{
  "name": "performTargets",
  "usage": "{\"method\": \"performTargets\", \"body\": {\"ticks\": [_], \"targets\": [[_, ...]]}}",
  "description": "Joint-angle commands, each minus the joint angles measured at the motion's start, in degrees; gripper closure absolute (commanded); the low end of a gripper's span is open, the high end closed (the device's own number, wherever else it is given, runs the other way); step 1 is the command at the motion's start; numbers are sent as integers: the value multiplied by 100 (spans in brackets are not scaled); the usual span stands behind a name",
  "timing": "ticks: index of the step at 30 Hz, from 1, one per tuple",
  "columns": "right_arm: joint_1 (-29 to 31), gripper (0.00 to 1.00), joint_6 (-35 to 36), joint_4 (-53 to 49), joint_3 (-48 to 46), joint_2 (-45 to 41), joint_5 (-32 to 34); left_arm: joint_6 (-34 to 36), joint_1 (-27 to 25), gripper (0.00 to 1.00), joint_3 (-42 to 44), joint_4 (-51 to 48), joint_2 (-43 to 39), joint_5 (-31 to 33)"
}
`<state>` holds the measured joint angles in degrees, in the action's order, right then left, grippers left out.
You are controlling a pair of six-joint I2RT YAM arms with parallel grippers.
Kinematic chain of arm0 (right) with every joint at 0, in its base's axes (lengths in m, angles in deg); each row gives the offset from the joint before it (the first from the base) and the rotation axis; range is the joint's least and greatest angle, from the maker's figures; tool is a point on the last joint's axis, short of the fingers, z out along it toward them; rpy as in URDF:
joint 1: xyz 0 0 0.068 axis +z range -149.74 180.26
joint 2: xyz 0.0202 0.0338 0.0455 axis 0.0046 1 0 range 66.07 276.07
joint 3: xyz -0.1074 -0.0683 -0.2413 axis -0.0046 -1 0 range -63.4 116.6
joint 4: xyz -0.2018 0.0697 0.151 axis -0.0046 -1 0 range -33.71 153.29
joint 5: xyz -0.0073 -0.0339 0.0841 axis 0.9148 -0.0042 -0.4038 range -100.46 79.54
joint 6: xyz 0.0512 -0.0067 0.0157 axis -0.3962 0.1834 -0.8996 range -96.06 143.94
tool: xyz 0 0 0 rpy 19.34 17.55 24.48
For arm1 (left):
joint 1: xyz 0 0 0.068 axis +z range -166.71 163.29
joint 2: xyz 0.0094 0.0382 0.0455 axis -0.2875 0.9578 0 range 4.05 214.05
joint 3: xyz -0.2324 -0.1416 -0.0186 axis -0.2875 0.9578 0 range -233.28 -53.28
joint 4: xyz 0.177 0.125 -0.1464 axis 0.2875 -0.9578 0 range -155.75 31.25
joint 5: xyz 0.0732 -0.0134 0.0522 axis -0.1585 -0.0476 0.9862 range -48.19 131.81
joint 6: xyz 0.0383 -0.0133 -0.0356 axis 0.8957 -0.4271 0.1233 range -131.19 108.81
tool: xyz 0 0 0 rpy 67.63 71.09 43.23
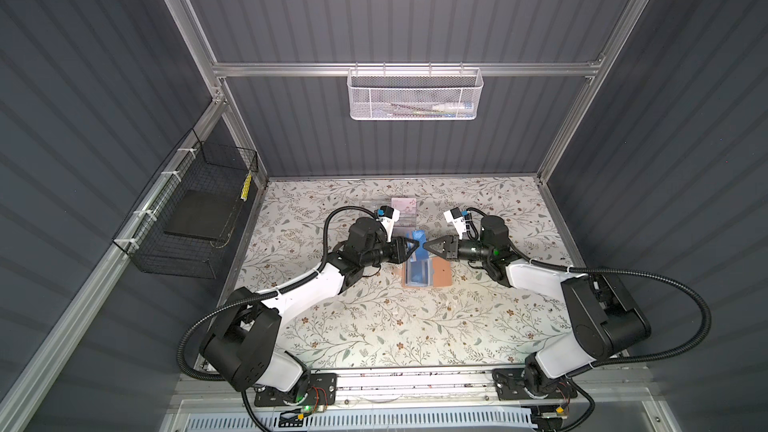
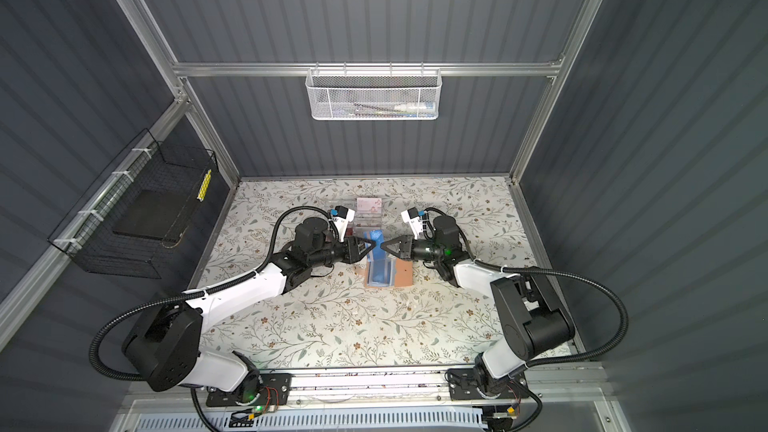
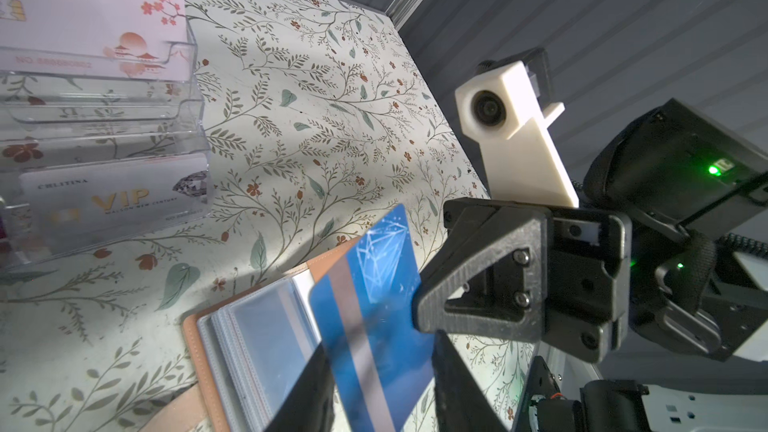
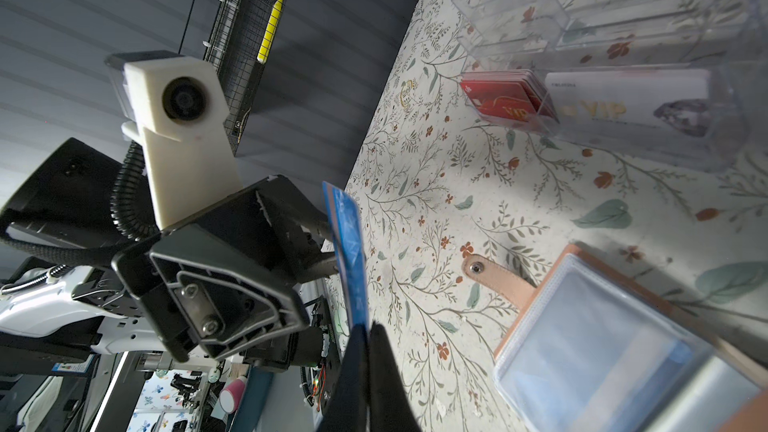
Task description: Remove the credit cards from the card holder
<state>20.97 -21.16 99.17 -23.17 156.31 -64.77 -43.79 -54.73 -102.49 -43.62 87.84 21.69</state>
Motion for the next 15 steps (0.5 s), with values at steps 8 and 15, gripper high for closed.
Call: {"method": "performTargets", "body": {"ticks": [8,15], "targets": [[38,100,-2,224,148,362,-98,147,-56,87,148,128,-174,-221],[38,92,-103,323,153,429,-69,39,-56,95,209,141,-217,-95]]}}
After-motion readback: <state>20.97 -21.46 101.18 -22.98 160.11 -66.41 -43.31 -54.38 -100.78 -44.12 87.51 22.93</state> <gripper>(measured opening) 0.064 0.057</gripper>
